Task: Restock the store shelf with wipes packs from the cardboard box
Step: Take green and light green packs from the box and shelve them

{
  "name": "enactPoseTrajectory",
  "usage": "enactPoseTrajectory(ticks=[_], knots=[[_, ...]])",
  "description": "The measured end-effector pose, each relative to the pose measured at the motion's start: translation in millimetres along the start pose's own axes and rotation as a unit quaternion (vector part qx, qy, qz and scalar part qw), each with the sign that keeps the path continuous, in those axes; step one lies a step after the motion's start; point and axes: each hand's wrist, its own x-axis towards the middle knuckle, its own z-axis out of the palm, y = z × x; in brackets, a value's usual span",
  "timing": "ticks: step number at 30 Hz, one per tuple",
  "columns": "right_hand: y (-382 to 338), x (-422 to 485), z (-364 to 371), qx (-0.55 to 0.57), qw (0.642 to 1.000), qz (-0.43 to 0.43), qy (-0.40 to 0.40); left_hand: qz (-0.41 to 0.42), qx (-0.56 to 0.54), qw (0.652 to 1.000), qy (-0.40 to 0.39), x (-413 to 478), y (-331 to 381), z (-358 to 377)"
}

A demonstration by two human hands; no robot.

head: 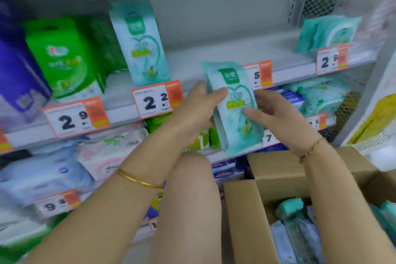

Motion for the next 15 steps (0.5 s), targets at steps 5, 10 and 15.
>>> enactPoseTrajectory(ticks=[5, 10, 15], knots=[[-56, 46, 46, 0.163, 0.984, -0.019, -0.065, 0.115, -0.006, 0.990, 0.082, -5, 52, -65], [-94, 92, 99, 0.158, 0.986, -0.049, -0.025, 0.149, 0.046, 0.972, 0.174, 9, 64, -121], [-110, 122, 131, 0.123, 0.989, -0.084, 0.012, 0.221, 0.048, 0.944, 0.240, 25, 74, -142]])
